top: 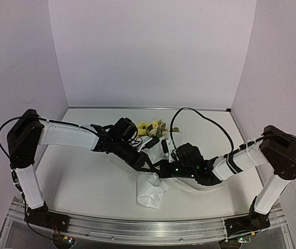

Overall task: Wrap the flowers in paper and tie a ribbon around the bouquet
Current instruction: Cross the half-tied ribbon with the folded bouquet.

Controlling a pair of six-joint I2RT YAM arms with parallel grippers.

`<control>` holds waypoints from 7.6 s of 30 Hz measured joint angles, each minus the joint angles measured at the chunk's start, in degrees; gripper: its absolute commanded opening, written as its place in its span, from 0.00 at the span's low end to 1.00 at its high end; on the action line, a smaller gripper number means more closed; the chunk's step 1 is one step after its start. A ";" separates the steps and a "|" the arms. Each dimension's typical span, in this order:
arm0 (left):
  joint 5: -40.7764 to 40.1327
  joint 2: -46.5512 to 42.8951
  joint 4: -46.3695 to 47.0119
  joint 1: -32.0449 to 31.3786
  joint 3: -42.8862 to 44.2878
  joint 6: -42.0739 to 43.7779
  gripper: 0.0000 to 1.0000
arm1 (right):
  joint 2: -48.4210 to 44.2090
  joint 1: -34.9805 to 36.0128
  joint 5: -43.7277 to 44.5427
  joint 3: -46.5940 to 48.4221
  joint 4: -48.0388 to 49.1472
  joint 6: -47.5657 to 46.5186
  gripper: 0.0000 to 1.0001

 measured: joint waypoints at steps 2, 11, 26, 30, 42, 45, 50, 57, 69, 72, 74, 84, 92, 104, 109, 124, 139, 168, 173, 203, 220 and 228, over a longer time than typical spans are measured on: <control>0.36 0.26 -0.25 -0.03 0.12 0.05 0.22 | 0.36 -0.02 0.39 0.01 0.35 -0.06 0.00; -4.21 -0.12 -0.57 -0.07 0.12 0.28 0.47 | 2.07 -0.02 1.18 0.51 1.12 -0.07 0.00; -15.84 -7.07 -1.78 1.24 0.12 2.73 0.57 | 3.02 -0.02 1.55 1.40 1.99 0.09 0.00; -19.57 -7.50 -2.70 2.69 -0.11 3.34 0.47 | 3.31 -0.02 1.57 1.60 2.07 0.14 0.00; -21.90 -6.82 -5.25 6.92 -0.49 10.16 0.41 | 3.51 -0.02 1.50 1.62 2.06 0.48 0.00; -20.79 -6.36 -4.19 6.78 -1.23 13.06 0.40 | 3.63 -0.02 1.50 1.70 2.08 0.54 0.00; -20.16 -4.35 -2.91 6.69 -1.25 17.08 0.38 | 3.64 -0.02 1.50 1.73 2.06 0.54 0.00; -18.00 -1.47 -2.57 6.69 -1.25 21.20 0.36 | 3.66 -0.02 1.50 1.95 2.04 0.54 0.00; -17.37 0.53 -0.89 6.69 1.37 23.89 0.32 | 3.66 -0.02 1.50 1.97 2.02 0.52 0.00; -17.06 1.35 -0.70 6.69 1.63 24.01 0.32 | 3.66 -0.02 1.50 1.97 2.03 0.52 0.00; -16.71 1.84 -0.73 6.69 1.63 24.13 0.32 | 3.66 -0.02 1.50 1.97 2.02 0.52 0.00; -17.31 1.92 -0.87 6.69 1.65 25.32 0.16 | 3.66 -0.02 1.52 1.97 2.01 0.52 0.00; -20.09 -2.64 -1.15 6.69 -0.89 24.77 0.17 | 3.66 -0.02 1.50 1.97 1.99 0.50 0.00; -18.93 0.19 -1.30 6.69 2.69 29.06 0.22 | 3.66 -0.02 1.50 1.97 1.97 0.52 0.00; -17.10 2.54 -2.46 6.69 4.24 31.00 0.22 | 3.66 -0.02 1.50 1.97 1.96 0.52 0.00; -17.73 2.17 -2.78 7.49 2.95 31.74 0.26 | 3.66 -0.02 1.51 1.97 1.95 0.52 0.00; -15.56 1.14 0.70 7.76 -0.36 33.99 0.29 | 3.66 -0.02 1.48 2.05 1.91 0.62 0.00; -13.61 3.62 0.34 6.24 2.37 34.31 0.00 | 3.66 -0.02 1.48 2.35 1.13 0.29 0.00; -13.58 3.65 0.38 6.19 2.37 33.09 0.00 | 3.66 -0.02 1.51 2.36 1.05 -0.20 0.00; -13.45 -3.79 -5.35 4.96 0.30 29.51 0.00 | 5.73 -1.28 3.13 6.93 -1.15 -3.74 0.00; -11.03 -4.81 -5.67 3.67 -0.03 28.11 0.00 | 11.25 -1.96 1.61 11.76 1.27 -7.62 0.00; -8.80 -3.91 -3.79 3.30 -0.01 26.10 0.00 | 12.24 -2.57 0.65 11.76 2.15 -10.56 0.00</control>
